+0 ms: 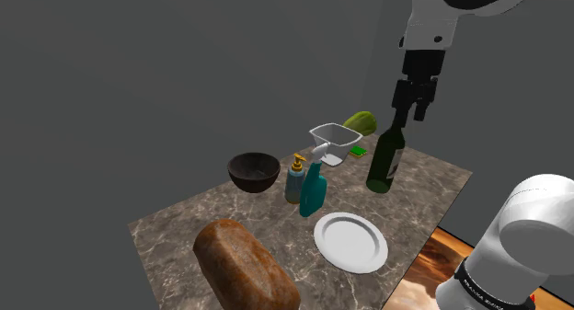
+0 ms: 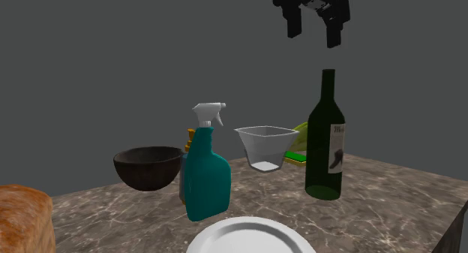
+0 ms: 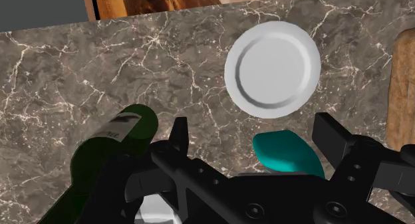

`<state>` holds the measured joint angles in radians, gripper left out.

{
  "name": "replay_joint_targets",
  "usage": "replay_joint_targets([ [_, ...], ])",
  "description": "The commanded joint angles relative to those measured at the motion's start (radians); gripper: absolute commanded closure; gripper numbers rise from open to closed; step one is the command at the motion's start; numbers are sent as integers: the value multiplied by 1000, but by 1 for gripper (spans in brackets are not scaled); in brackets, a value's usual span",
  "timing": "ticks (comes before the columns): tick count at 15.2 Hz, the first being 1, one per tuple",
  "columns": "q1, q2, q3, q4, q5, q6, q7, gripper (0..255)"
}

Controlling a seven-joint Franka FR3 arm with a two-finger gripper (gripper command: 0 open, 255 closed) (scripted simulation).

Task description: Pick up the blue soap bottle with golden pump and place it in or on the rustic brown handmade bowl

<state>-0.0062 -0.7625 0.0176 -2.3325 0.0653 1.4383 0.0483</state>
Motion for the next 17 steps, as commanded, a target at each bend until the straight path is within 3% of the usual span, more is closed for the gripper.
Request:
replay_joint_targets([
  [1,0,0,0,0,0,0,0,0],
  [9,24,179,62,-39,57,291,46,0],
  [17,43,418,122,15,84,553,89,0],
])
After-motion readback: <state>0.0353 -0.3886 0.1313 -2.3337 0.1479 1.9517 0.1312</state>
